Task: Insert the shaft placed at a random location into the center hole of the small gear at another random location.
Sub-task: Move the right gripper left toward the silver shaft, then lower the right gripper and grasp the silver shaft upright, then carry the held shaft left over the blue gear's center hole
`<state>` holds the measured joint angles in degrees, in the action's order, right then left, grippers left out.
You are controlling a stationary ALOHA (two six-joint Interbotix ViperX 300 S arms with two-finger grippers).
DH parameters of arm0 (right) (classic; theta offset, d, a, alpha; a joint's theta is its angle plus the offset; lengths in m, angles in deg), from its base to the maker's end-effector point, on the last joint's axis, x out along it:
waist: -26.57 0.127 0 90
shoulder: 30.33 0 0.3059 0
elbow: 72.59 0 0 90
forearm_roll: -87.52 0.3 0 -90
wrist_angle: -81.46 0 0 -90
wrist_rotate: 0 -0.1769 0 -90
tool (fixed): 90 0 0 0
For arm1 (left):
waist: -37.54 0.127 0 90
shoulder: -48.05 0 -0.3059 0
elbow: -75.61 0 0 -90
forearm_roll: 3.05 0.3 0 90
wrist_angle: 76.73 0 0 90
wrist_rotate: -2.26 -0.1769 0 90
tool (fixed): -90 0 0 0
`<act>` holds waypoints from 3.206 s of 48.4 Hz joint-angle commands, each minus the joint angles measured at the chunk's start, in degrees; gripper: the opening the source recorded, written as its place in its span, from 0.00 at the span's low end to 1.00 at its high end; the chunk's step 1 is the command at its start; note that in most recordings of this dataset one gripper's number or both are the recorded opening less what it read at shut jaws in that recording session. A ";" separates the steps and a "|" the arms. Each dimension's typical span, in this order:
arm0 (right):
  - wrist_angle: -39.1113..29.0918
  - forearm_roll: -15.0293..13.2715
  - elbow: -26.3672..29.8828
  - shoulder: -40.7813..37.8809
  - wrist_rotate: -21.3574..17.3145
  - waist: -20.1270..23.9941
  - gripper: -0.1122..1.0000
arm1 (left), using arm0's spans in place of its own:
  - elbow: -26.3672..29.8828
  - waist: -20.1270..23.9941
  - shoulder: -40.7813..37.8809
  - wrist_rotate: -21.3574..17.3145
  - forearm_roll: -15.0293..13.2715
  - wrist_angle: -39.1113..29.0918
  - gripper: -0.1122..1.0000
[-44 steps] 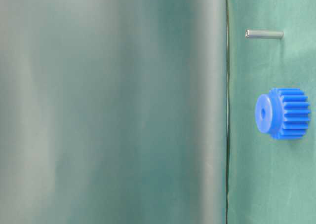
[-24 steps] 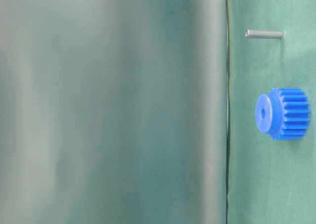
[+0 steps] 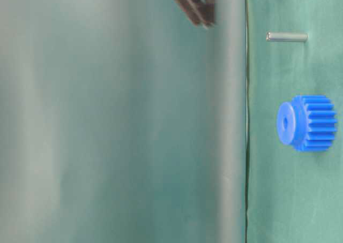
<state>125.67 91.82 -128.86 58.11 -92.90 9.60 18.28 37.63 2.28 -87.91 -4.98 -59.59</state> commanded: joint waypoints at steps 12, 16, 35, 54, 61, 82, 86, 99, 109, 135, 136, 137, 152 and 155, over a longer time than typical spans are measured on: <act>6.33 1.49 4.22 -13.89 -2.11 -0.26 0.70 | -0.09 0.09 0.00 0.09 -0.18 0.53 0.10; 7.29 1.49 4.39 -15.21 -2.72 -0.26 0.70 | -0.18 0.09 0.00 0.18 -0.18 0.62 0.10; 7.21 1.49 4.48 -16.61 -3.34 -0.26 0.55 | -0.35 0.35 0.00 0.26 -0.26 0.62 0.10; 7.65 1.41 4.48 -16.61 -3.43 -0.18 0.22 | -0.35 0.35 0.09 0.35 -0.35 0.62 0.10; 7.29 1.41 4.48 -16.00 -3.52 -0.18 0.22 | -0.35 0.35 0.26 0.44 -0.35 0.53 0.10; -5.71 0.70 5.27 -1.14 -2.20 -0.18 0.22 | -0.35 0.35 0.62 0.44 -0.35 0.53 0.10; -7.38 0.44 5.45 0.09 -2.11 -0.18 0.22 | -0.35 0.35 0.70 0.44 -0.35 0.53 0.10; -7.65 0.44 6.33 0.18 -2.11 0.53 0.22 | -0.44 0.35 0.70 0.44 -0.35 0.53 0.10; -8.35 0.44 10.28 -2.20 -2.11 2.90 0.22 | -0.35 0.35 0.70 0.44 -0.35 0.53 0.10; -15.12 -0.18 27.25 -13.27 -0.35 6.94 0.22 | -0.35 0.35 0.70 0.44 -0.44 0.53 0.10; -15.29 -0.18 27.69 -13.45 -0.26 7.03 0.22 | -0.35 0.35 0.70 0.53 -0.44 0.53 0.10; -15.64 -0.18 27.95 -13.62 -0.26 7.03 0.22 | -0.35 0.35 0.70 0.44 -0.44 0.53 0.10; -16.52 -0.18 28.21 -14.15 -0.18 7.12 0.22 | -0.35 0.35 0.70 0.70 -0.44 0.53 0.10; -16.52 -0.18 28.21 -14.41 -0.18 7.12 0.22 | -0.35 0.35 0.70 0.79 -0.44 0.53 0.10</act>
<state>108.88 91.74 -101.62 43.25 -93.16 16.63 17.32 37.89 3.16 -87.21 -5.34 -59.59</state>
